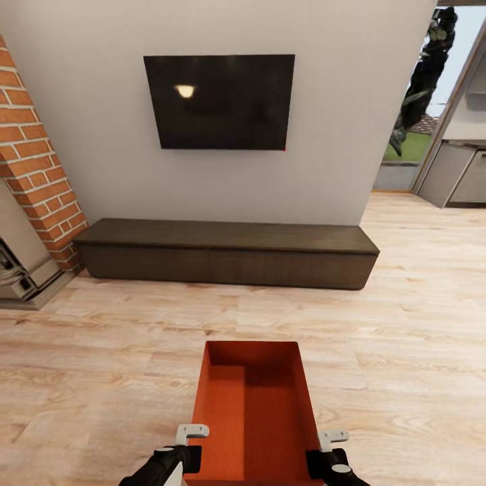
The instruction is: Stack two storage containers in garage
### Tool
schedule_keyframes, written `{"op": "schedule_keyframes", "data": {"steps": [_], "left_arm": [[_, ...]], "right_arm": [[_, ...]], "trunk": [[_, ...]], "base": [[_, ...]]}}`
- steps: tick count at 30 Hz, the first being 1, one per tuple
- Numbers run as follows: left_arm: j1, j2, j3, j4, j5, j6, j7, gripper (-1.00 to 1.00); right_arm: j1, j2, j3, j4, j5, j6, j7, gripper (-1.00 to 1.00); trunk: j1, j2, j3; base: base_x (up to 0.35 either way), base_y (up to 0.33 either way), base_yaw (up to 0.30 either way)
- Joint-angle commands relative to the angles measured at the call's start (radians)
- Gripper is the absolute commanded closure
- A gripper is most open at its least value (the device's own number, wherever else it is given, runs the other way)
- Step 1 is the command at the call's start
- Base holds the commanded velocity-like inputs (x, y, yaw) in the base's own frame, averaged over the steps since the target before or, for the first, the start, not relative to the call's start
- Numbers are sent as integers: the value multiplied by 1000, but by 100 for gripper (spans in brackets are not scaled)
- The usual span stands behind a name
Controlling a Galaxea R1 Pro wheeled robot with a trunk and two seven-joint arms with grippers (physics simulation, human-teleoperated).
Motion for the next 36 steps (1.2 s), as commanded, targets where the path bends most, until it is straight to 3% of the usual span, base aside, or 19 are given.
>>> {"op": "schedule_keyframes", "data": {"steps": [1, 36], "left_arm": [[0, 0, 1, -4, -6, 6, 10, 100], [0, 0, 5, -4, -6, 6, 10, 100]], "right_arm": [[-1, -1, 2, 4, -15, -6, -18, 100], [-1, -1, 2, 4, -13, -6, -16, 100]], "trunk": [[-4, 7, 2], [-138, 252, 112]], "base": [[0, 0, 0], [0, 0, 0]]}}
